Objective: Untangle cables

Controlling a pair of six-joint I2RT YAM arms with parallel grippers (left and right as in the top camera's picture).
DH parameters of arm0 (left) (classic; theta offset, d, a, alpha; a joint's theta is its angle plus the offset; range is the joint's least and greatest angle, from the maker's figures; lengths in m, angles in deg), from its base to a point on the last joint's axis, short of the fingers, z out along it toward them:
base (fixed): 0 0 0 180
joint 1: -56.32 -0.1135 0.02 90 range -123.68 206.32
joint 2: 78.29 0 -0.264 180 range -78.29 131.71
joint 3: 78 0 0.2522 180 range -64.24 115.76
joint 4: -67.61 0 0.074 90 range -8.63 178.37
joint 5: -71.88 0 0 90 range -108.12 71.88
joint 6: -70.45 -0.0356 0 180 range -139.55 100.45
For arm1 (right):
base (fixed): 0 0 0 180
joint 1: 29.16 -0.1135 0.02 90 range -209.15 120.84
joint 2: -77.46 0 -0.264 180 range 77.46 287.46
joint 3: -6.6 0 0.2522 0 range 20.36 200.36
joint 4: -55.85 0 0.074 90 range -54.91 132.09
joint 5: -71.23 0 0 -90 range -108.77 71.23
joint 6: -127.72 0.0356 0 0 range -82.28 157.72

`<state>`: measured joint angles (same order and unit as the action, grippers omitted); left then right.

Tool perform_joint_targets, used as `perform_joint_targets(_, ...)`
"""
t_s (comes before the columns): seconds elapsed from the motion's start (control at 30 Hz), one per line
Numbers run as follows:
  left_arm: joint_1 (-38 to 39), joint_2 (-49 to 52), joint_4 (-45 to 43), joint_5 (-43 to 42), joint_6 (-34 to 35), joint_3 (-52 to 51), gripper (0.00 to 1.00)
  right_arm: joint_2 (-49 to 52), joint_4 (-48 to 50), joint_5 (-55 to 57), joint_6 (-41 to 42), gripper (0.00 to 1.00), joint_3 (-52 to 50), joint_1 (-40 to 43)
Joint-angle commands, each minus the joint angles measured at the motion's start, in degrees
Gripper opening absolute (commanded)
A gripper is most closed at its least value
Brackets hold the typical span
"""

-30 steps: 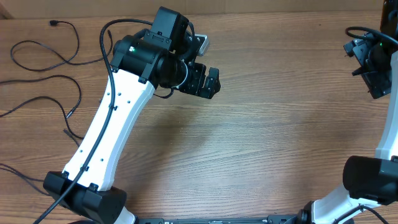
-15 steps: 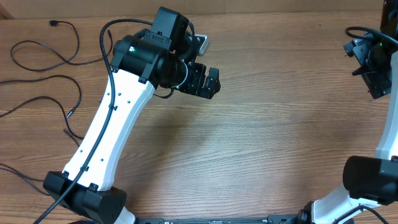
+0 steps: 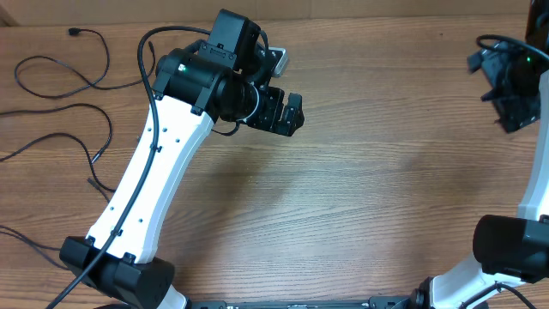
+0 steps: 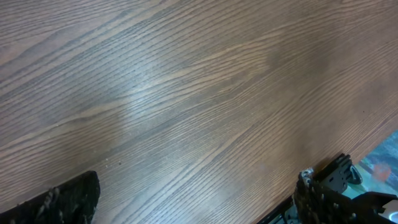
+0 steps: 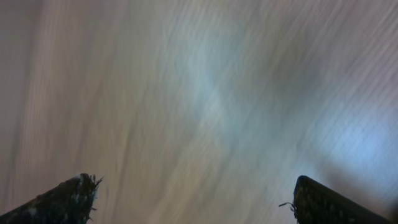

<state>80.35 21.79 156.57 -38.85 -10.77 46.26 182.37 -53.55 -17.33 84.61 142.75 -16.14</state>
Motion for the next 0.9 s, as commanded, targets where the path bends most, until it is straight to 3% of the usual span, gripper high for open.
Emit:
perform_joint_targets(0.0,0.37,-0.98,-0.07,0.39,-1.07,0.26,0.99,-0.50,-1.42,-11.21,-8.15,1.00,-0.17,-0.17)
perform_joint_targets(0.2,0.37,-0.98,-0.07,0.37,-1.07,0.26,1.00,-5.22,-1.44,-12.39,-17.46,1.00,-0.20,-4.46)
perform_joint_targets(0.53,0.37,-0.98,-0.07,0.39,-1.07,0.26,1.00,-22.10,-1.42,-5.27,-17.09,1.00,-0.94,-21.88)
perform_joint_targets(0.7,0.37,-0.98,-0.07,0.39,-1.07,0.26,1.00,-30.51,-1.42,2.05,-12.35,1.00,-7.56,-30.64)
perform_joint_targets(0.87,0.37,-0.98,-0.09,0.37,-1.07,0.26,1.00,-36.48,-1.40,2.34,-9.38,1.00,-14.75,-32.02)
